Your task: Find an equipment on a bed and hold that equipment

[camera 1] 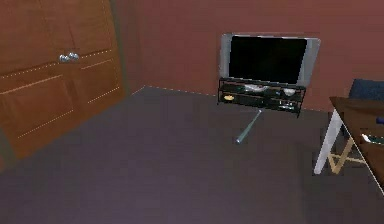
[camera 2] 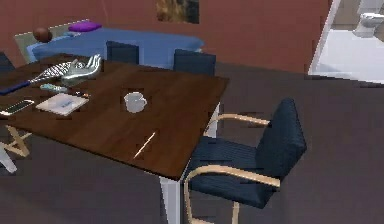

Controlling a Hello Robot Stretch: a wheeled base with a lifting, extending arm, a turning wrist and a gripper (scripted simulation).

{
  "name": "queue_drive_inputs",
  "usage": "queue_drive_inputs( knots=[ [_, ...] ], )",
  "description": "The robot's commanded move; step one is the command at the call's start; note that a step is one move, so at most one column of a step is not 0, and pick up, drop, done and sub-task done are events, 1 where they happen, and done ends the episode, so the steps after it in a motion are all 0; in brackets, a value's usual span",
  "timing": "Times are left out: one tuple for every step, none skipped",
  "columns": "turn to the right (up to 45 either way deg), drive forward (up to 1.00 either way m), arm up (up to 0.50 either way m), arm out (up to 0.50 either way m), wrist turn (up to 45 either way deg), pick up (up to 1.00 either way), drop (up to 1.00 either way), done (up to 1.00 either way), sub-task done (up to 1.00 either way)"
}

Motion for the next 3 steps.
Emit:
queue_drive_inputs(
  knots=[
    [18.0,0.00,0.00,0.00,0.0,0.00,0.00,0.00,0.00],
    [3.0,0.00,0.00,0.00,0.0,0.00,0.00,0.00,0.00],
    [0.0,1.00,0.00,0.00,0.0,0.00,0.00,0.00,0.00]
  ],
)
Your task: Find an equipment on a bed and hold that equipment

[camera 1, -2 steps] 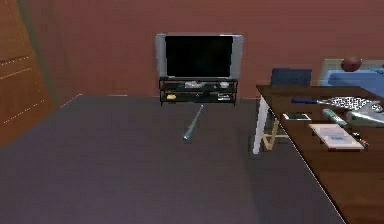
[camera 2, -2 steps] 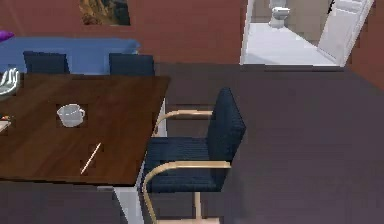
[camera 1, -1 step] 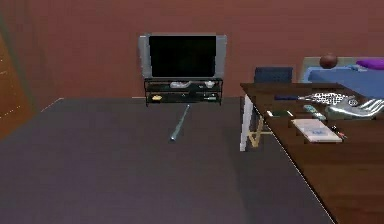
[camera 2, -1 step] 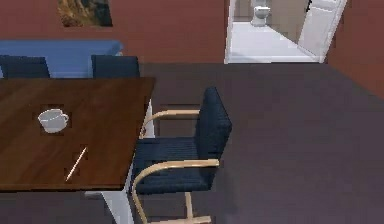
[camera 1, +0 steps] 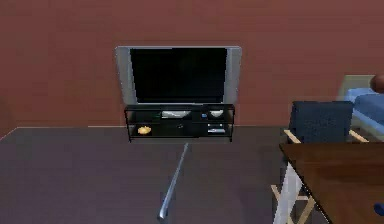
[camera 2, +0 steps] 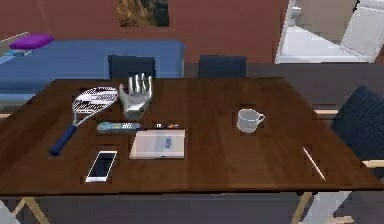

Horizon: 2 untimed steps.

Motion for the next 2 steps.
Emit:
queue_drive_inputs(
  knots=[
    [0.0,0.95,0.00,0.00,0.0,0.00,0.00,0.00,0.00],
    [18.0,0.00,0.00,0.00,0.0,0.00,0.00,0.00,0.00]
  ],
)
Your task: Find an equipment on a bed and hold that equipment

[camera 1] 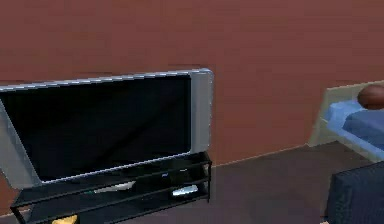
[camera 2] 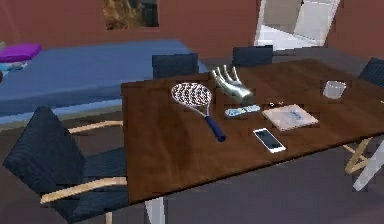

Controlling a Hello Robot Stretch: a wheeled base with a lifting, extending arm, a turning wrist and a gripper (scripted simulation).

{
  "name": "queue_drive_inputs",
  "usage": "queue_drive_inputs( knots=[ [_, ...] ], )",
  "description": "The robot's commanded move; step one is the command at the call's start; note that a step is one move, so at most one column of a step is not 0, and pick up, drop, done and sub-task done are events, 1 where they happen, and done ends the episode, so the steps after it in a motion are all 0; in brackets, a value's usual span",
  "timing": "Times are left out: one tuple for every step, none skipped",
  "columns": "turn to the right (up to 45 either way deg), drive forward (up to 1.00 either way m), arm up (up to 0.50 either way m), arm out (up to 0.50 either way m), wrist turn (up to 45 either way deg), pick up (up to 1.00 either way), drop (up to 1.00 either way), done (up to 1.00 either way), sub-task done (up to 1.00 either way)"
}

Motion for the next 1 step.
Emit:
queue_drive_inputs(
  knots=[
    [0.0,0.30,0.00,0.00,0.0,0.00,0.00,0.00,0.00]
  ],
)
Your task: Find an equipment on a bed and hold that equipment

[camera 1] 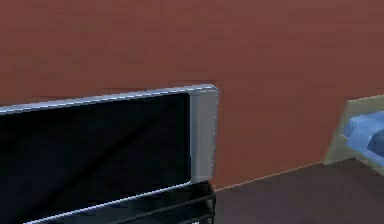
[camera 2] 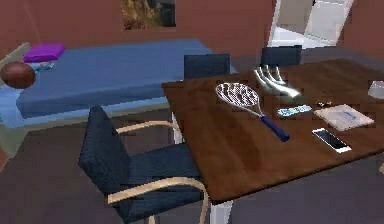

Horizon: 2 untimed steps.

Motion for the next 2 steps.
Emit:
queue_drive_inputs(
  knots=[
    [45.0,0.00,0.00,0.00,0.0,0.00,0.00,0.00,0.00],
    [0.0,0.40,0.00,0.00,0.0,0.00,0.00,0.00,0.00]
  ],
)
